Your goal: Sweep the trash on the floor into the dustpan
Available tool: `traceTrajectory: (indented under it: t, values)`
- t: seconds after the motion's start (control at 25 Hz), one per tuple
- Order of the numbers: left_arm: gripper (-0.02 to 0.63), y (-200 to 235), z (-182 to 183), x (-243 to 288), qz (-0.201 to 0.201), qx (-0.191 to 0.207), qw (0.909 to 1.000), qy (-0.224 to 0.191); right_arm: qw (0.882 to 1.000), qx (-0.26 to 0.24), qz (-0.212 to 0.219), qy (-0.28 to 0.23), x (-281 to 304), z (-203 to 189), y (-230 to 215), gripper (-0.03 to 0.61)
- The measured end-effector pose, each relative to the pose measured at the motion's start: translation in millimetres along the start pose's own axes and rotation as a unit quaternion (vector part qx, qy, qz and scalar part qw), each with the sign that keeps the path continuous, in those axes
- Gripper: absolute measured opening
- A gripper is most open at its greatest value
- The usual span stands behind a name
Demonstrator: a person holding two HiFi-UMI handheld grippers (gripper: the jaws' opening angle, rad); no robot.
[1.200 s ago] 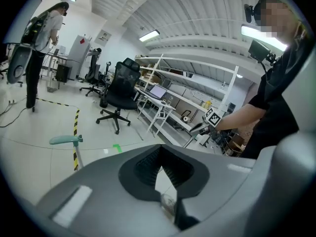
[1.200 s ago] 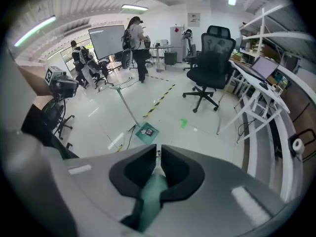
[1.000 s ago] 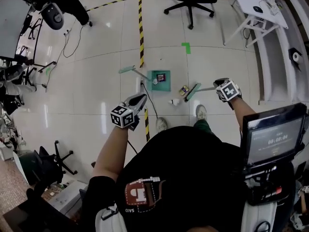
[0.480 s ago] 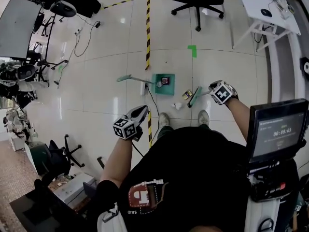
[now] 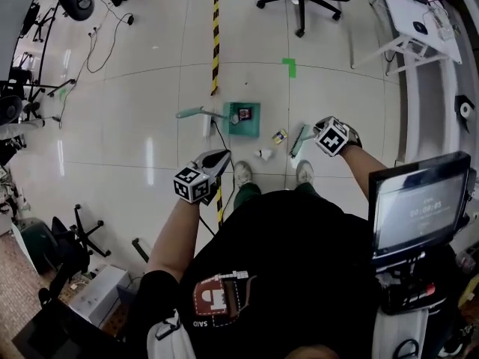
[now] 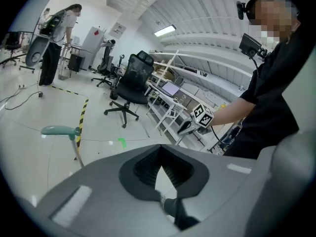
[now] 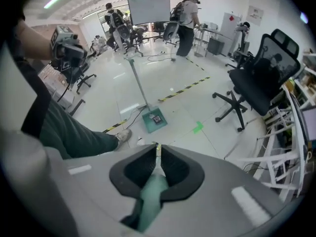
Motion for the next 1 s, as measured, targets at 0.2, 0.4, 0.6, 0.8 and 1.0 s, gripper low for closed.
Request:
traceTrajectory:
  t: [0.2,0.4,0.6,0.8,1.0]
  values:
    - [0.002,3.3,-2.2,-38.1,0.02,-0.013,0.9992,-0.03,0.999,-0.045,0.02,0.019,51.5,37.7,20.8,0.025]
    - [0.003,5.6,-21.4,-81.4,0.053,-0.041,0.9965,-0.05,0.995,-0.097,0.028,0.001,94.1,69.5,36.7,0.023]
    - [0.003,7.1,-30.9,-110.7,0.08,-0.048,0.9938,-0.061,0.988,-0.147,0.033,-0.02,116.4,94.6,50.4,0.021]
    - [0.002,4.2,-33.2,-115.6,0.086,-0.05,0.9931,-0.063,0.979,-0.192,0.058,-0.039,115.8,114.9,58.4,0.018]
    - [0.003,10.6,-36.1,-107.8,0.078,-0.046,0.9934,-0.07,0.966,-0.24,0.094,-0.021,92.7,113.7,56.7,0.02]
Point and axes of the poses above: the fingertips, and each gripper's own axes: x forward along the fingers, y to its left, z out of its top, the point moved 10 cm from there along -x, backward along the fingers, and after that the axes turned 15 degrees about -y, right-handed, at the moved point
